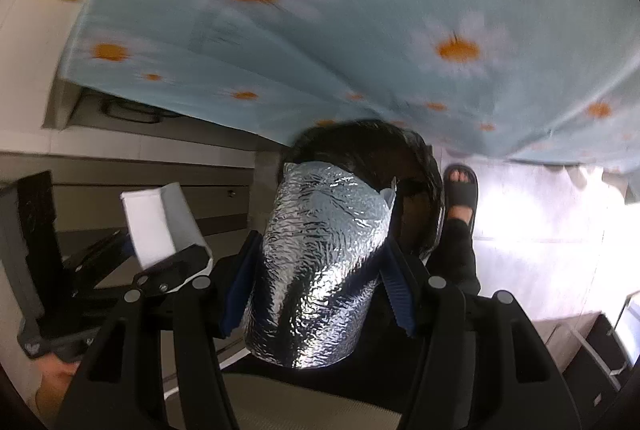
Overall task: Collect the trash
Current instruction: 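Carry the tissue and foil wrapper down toward the black trash bin with both tools, then open both tools to drop the tissue and foil into the bin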
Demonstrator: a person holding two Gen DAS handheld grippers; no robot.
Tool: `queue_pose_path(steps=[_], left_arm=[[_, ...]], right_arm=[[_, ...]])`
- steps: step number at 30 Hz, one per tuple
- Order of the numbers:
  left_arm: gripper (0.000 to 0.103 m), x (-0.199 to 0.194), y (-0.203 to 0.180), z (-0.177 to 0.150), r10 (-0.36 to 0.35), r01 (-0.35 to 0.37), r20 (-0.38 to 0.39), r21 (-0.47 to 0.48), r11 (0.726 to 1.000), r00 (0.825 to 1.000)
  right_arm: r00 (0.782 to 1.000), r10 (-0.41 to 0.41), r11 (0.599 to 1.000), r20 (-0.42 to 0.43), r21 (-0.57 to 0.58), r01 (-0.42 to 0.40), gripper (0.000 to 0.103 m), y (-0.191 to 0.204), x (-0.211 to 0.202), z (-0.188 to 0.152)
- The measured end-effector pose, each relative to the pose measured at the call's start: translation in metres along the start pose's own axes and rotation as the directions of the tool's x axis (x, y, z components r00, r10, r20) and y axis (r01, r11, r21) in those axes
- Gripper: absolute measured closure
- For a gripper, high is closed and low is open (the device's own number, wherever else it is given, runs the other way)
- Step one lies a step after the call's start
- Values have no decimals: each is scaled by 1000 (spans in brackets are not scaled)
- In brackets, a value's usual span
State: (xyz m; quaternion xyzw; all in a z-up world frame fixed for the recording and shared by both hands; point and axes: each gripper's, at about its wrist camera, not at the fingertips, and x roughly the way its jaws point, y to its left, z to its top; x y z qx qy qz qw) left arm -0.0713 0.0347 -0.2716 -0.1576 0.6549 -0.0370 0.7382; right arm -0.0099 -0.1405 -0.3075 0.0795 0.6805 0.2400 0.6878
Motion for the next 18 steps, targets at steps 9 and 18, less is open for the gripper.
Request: queue_pose_path(steps=[9,18], left_arm=[[40,48,7,-3,22,-20,-61,27,999,998],[39,87,20,-3,3,-5,-136,-16,1000,991]], right_arm=[[998,-19,994,-64,108,26,44,-31,52,-2],[994,41,970,-104,244,-14,43,-57,74,-1]])
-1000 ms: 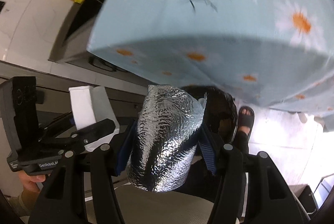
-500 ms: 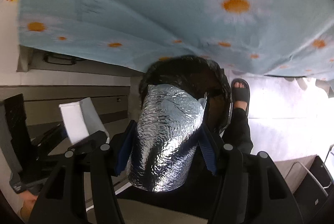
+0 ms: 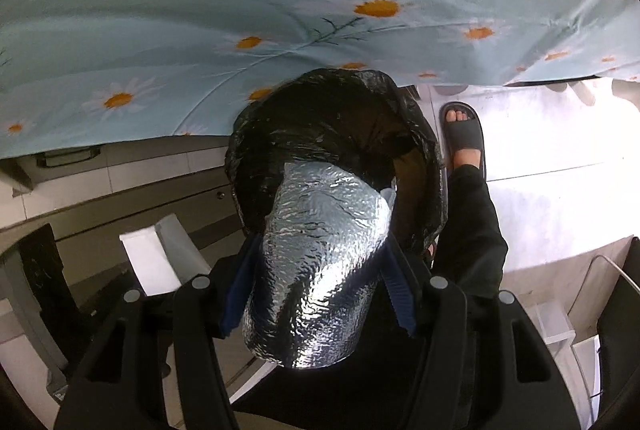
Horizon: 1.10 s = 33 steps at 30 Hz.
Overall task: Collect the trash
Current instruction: 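Open both tools to drop the tissue and foil into the bin, then raise both tools back up to the tablecloth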
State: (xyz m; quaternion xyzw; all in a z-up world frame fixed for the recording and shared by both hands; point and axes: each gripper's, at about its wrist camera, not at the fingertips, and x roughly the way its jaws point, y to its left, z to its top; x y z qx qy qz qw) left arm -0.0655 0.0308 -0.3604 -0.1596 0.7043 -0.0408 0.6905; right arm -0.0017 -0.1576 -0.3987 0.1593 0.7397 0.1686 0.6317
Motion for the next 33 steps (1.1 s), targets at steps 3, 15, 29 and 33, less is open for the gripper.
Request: queue_pose_path(steps=[3,15,29,33], left_arm=[[38,5,1,2,11,-11,-14,-13,1000,1000],[21,18,20,-1,-11,4,-85,-86,996,996],[21,-20,15,4,-24,23,-10,-78,997,1000],[21,-45,10,4,-30,32,36,-68,997,999]], right_arm=[[1000,17,1000,-4,21,-16,38,-3,3,3],[999,34,998,13,56,-35,23,-8,-2,7],[998,40,999,42,21,-40,23,-2,-28,-2],[996,58,998,68,-21,-57,23,10,-48,-8]])
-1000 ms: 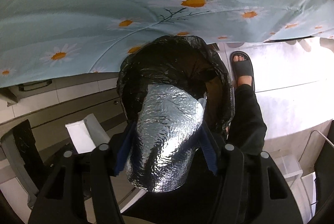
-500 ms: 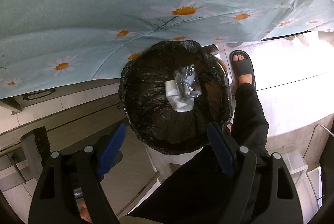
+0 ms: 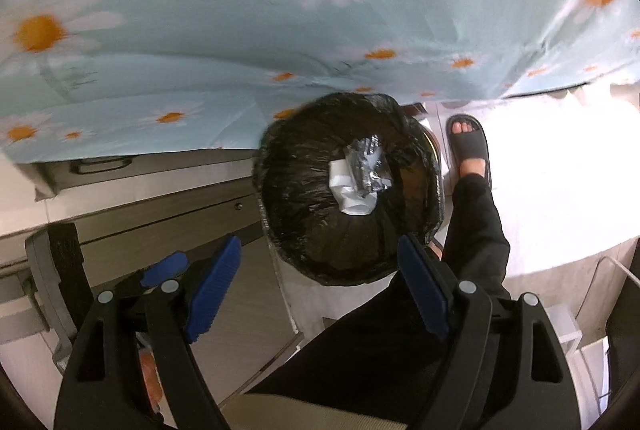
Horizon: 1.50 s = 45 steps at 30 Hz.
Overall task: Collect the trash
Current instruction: 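Raise both tools back up to the tablecloth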
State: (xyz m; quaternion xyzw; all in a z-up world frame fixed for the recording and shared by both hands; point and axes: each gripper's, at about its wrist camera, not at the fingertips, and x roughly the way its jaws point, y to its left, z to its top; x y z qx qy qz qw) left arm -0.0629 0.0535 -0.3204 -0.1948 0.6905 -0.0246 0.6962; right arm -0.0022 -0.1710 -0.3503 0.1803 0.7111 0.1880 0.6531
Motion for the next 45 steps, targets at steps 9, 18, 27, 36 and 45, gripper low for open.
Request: queue_pose_path(steps=[9,18,27,36,45], left_arm=[[21,-63,-22,7,-31,24,97,75,997,995],[21,-142,-62,14,-56,18,190,199,980,980],[21,-216,-105,51,-63,-43,352,286,957,934],[21,-253,-135,103,-49,-94,442,296,950,896],[21,-246,-157,161,-8,-125,445,270,955,895]], right_arm=[[994,74,985,85,-159,-60,23,45,-63,-11],[960,146,940,240,-335,-59,23,92,-144,-10],[897,197,923,397,-384,-33,23,104,-209,18],[867,201,919,456,-394,-6,23,97,-245,66],[884,190,916,428,-402,-2,23,90,-250,120]])
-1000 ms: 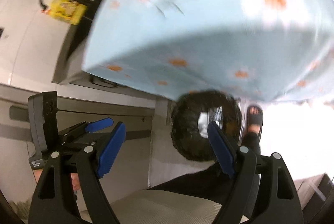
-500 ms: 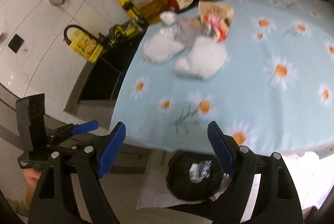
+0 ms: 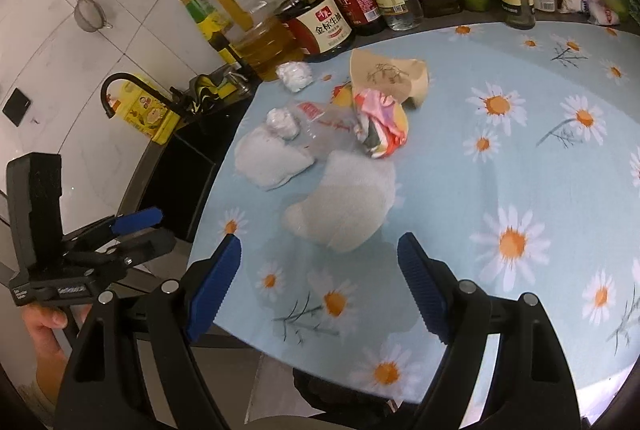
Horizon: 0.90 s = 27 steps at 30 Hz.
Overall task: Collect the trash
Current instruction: 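Raise both tools back up to the tablecloth, then grasp the grey knit cloth with the right tool while the left tool grasps the white cloth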
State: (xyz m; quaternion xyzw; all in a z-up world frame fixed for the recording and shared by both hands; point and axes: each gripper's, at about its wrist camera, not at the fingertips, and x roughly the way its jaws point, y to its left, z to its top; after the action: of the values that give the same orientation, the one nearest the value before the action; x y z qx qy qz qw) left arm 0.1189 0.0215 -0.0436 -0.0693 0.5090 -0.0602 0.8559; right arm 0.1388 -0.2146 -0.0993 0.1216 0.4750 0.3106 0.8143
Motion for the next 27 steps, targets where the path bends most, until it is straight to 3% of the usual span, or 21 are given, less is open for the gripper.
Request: queue_pose_path(steps=[12,19,25,27], left_arm=[[21,71,27,61,23,-26,-63,-41,999,998],[21,108,30,77,38,-42,-115,-32,999,993],[22,121,34,76,28,-33,-119,-34,999,993],[36,124,36,76,17,-20,-122,-29,999,992]], right_arm=[[996,3,999,-92,-50,-8,23,-18,47,31],[993,16,998,-121,-60,-23,27,-24,65,39],[990,3,998,-144,-68,-13,41,-26,77,36],[990,-1,997,-141,-73,-9,48,-25,78,34]])
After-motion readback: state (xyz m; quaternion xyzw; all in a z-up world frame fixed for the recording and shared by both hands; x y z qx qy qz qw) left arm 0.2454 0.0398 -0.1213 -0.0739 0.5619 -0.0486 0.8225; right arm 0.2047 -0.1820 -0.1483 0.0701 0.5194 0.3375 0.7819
